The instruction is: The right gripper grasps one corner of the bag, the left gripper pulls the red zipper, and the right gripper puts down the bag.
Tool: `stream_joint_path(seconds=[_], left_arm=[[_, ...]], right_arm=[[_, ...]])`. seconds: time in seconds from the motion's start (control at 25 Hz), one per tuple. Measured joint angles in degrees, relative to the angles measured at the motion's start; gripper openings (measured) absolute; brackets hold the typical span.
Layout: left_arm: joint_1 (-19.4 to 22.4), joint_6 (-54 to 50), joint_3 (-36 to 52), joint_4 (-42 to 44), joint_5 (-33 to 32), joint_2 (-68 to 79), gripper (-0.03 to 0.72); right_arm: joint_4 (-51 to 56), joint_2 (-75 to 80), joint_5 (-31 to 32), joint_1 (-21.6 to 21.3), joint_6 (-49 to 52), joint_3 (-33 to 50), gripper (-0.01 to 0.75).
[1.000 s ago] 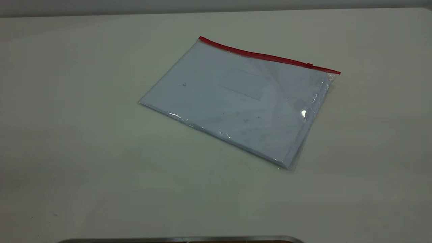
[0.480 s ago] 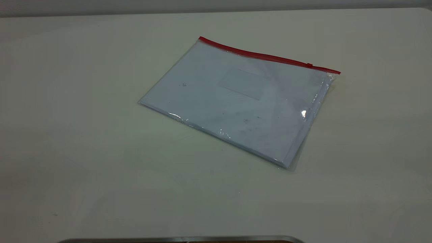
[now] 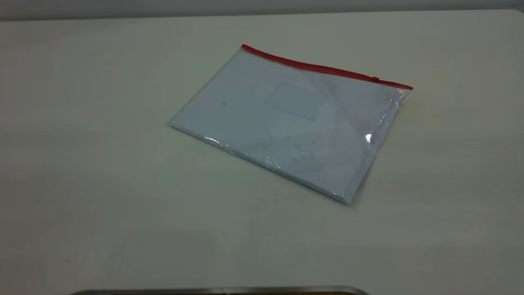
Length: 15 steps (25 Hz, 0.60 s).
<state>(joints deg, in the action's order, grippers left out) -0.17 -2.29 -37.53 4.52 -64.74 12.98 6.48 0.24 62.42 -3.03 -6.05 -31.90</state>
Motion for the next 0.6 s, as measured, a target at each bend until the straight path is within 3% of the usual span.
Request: stream_joint_path(seconds=[0.48, 0.6], left_arm=[[0.0, 0.2, -21.8, -6.8, 12.2, 47.4, 0.500], [0.0, 0.2, -27.2, -7.9, 13.5, 58.4, 0.500]], right_arm=[[1.4, 28.5, -9.1, 0.0, 0.0, -7.9, 0.591], [1.1, 35.3, -15.0, 0.0, 0.2, -8.5, 0.591]])
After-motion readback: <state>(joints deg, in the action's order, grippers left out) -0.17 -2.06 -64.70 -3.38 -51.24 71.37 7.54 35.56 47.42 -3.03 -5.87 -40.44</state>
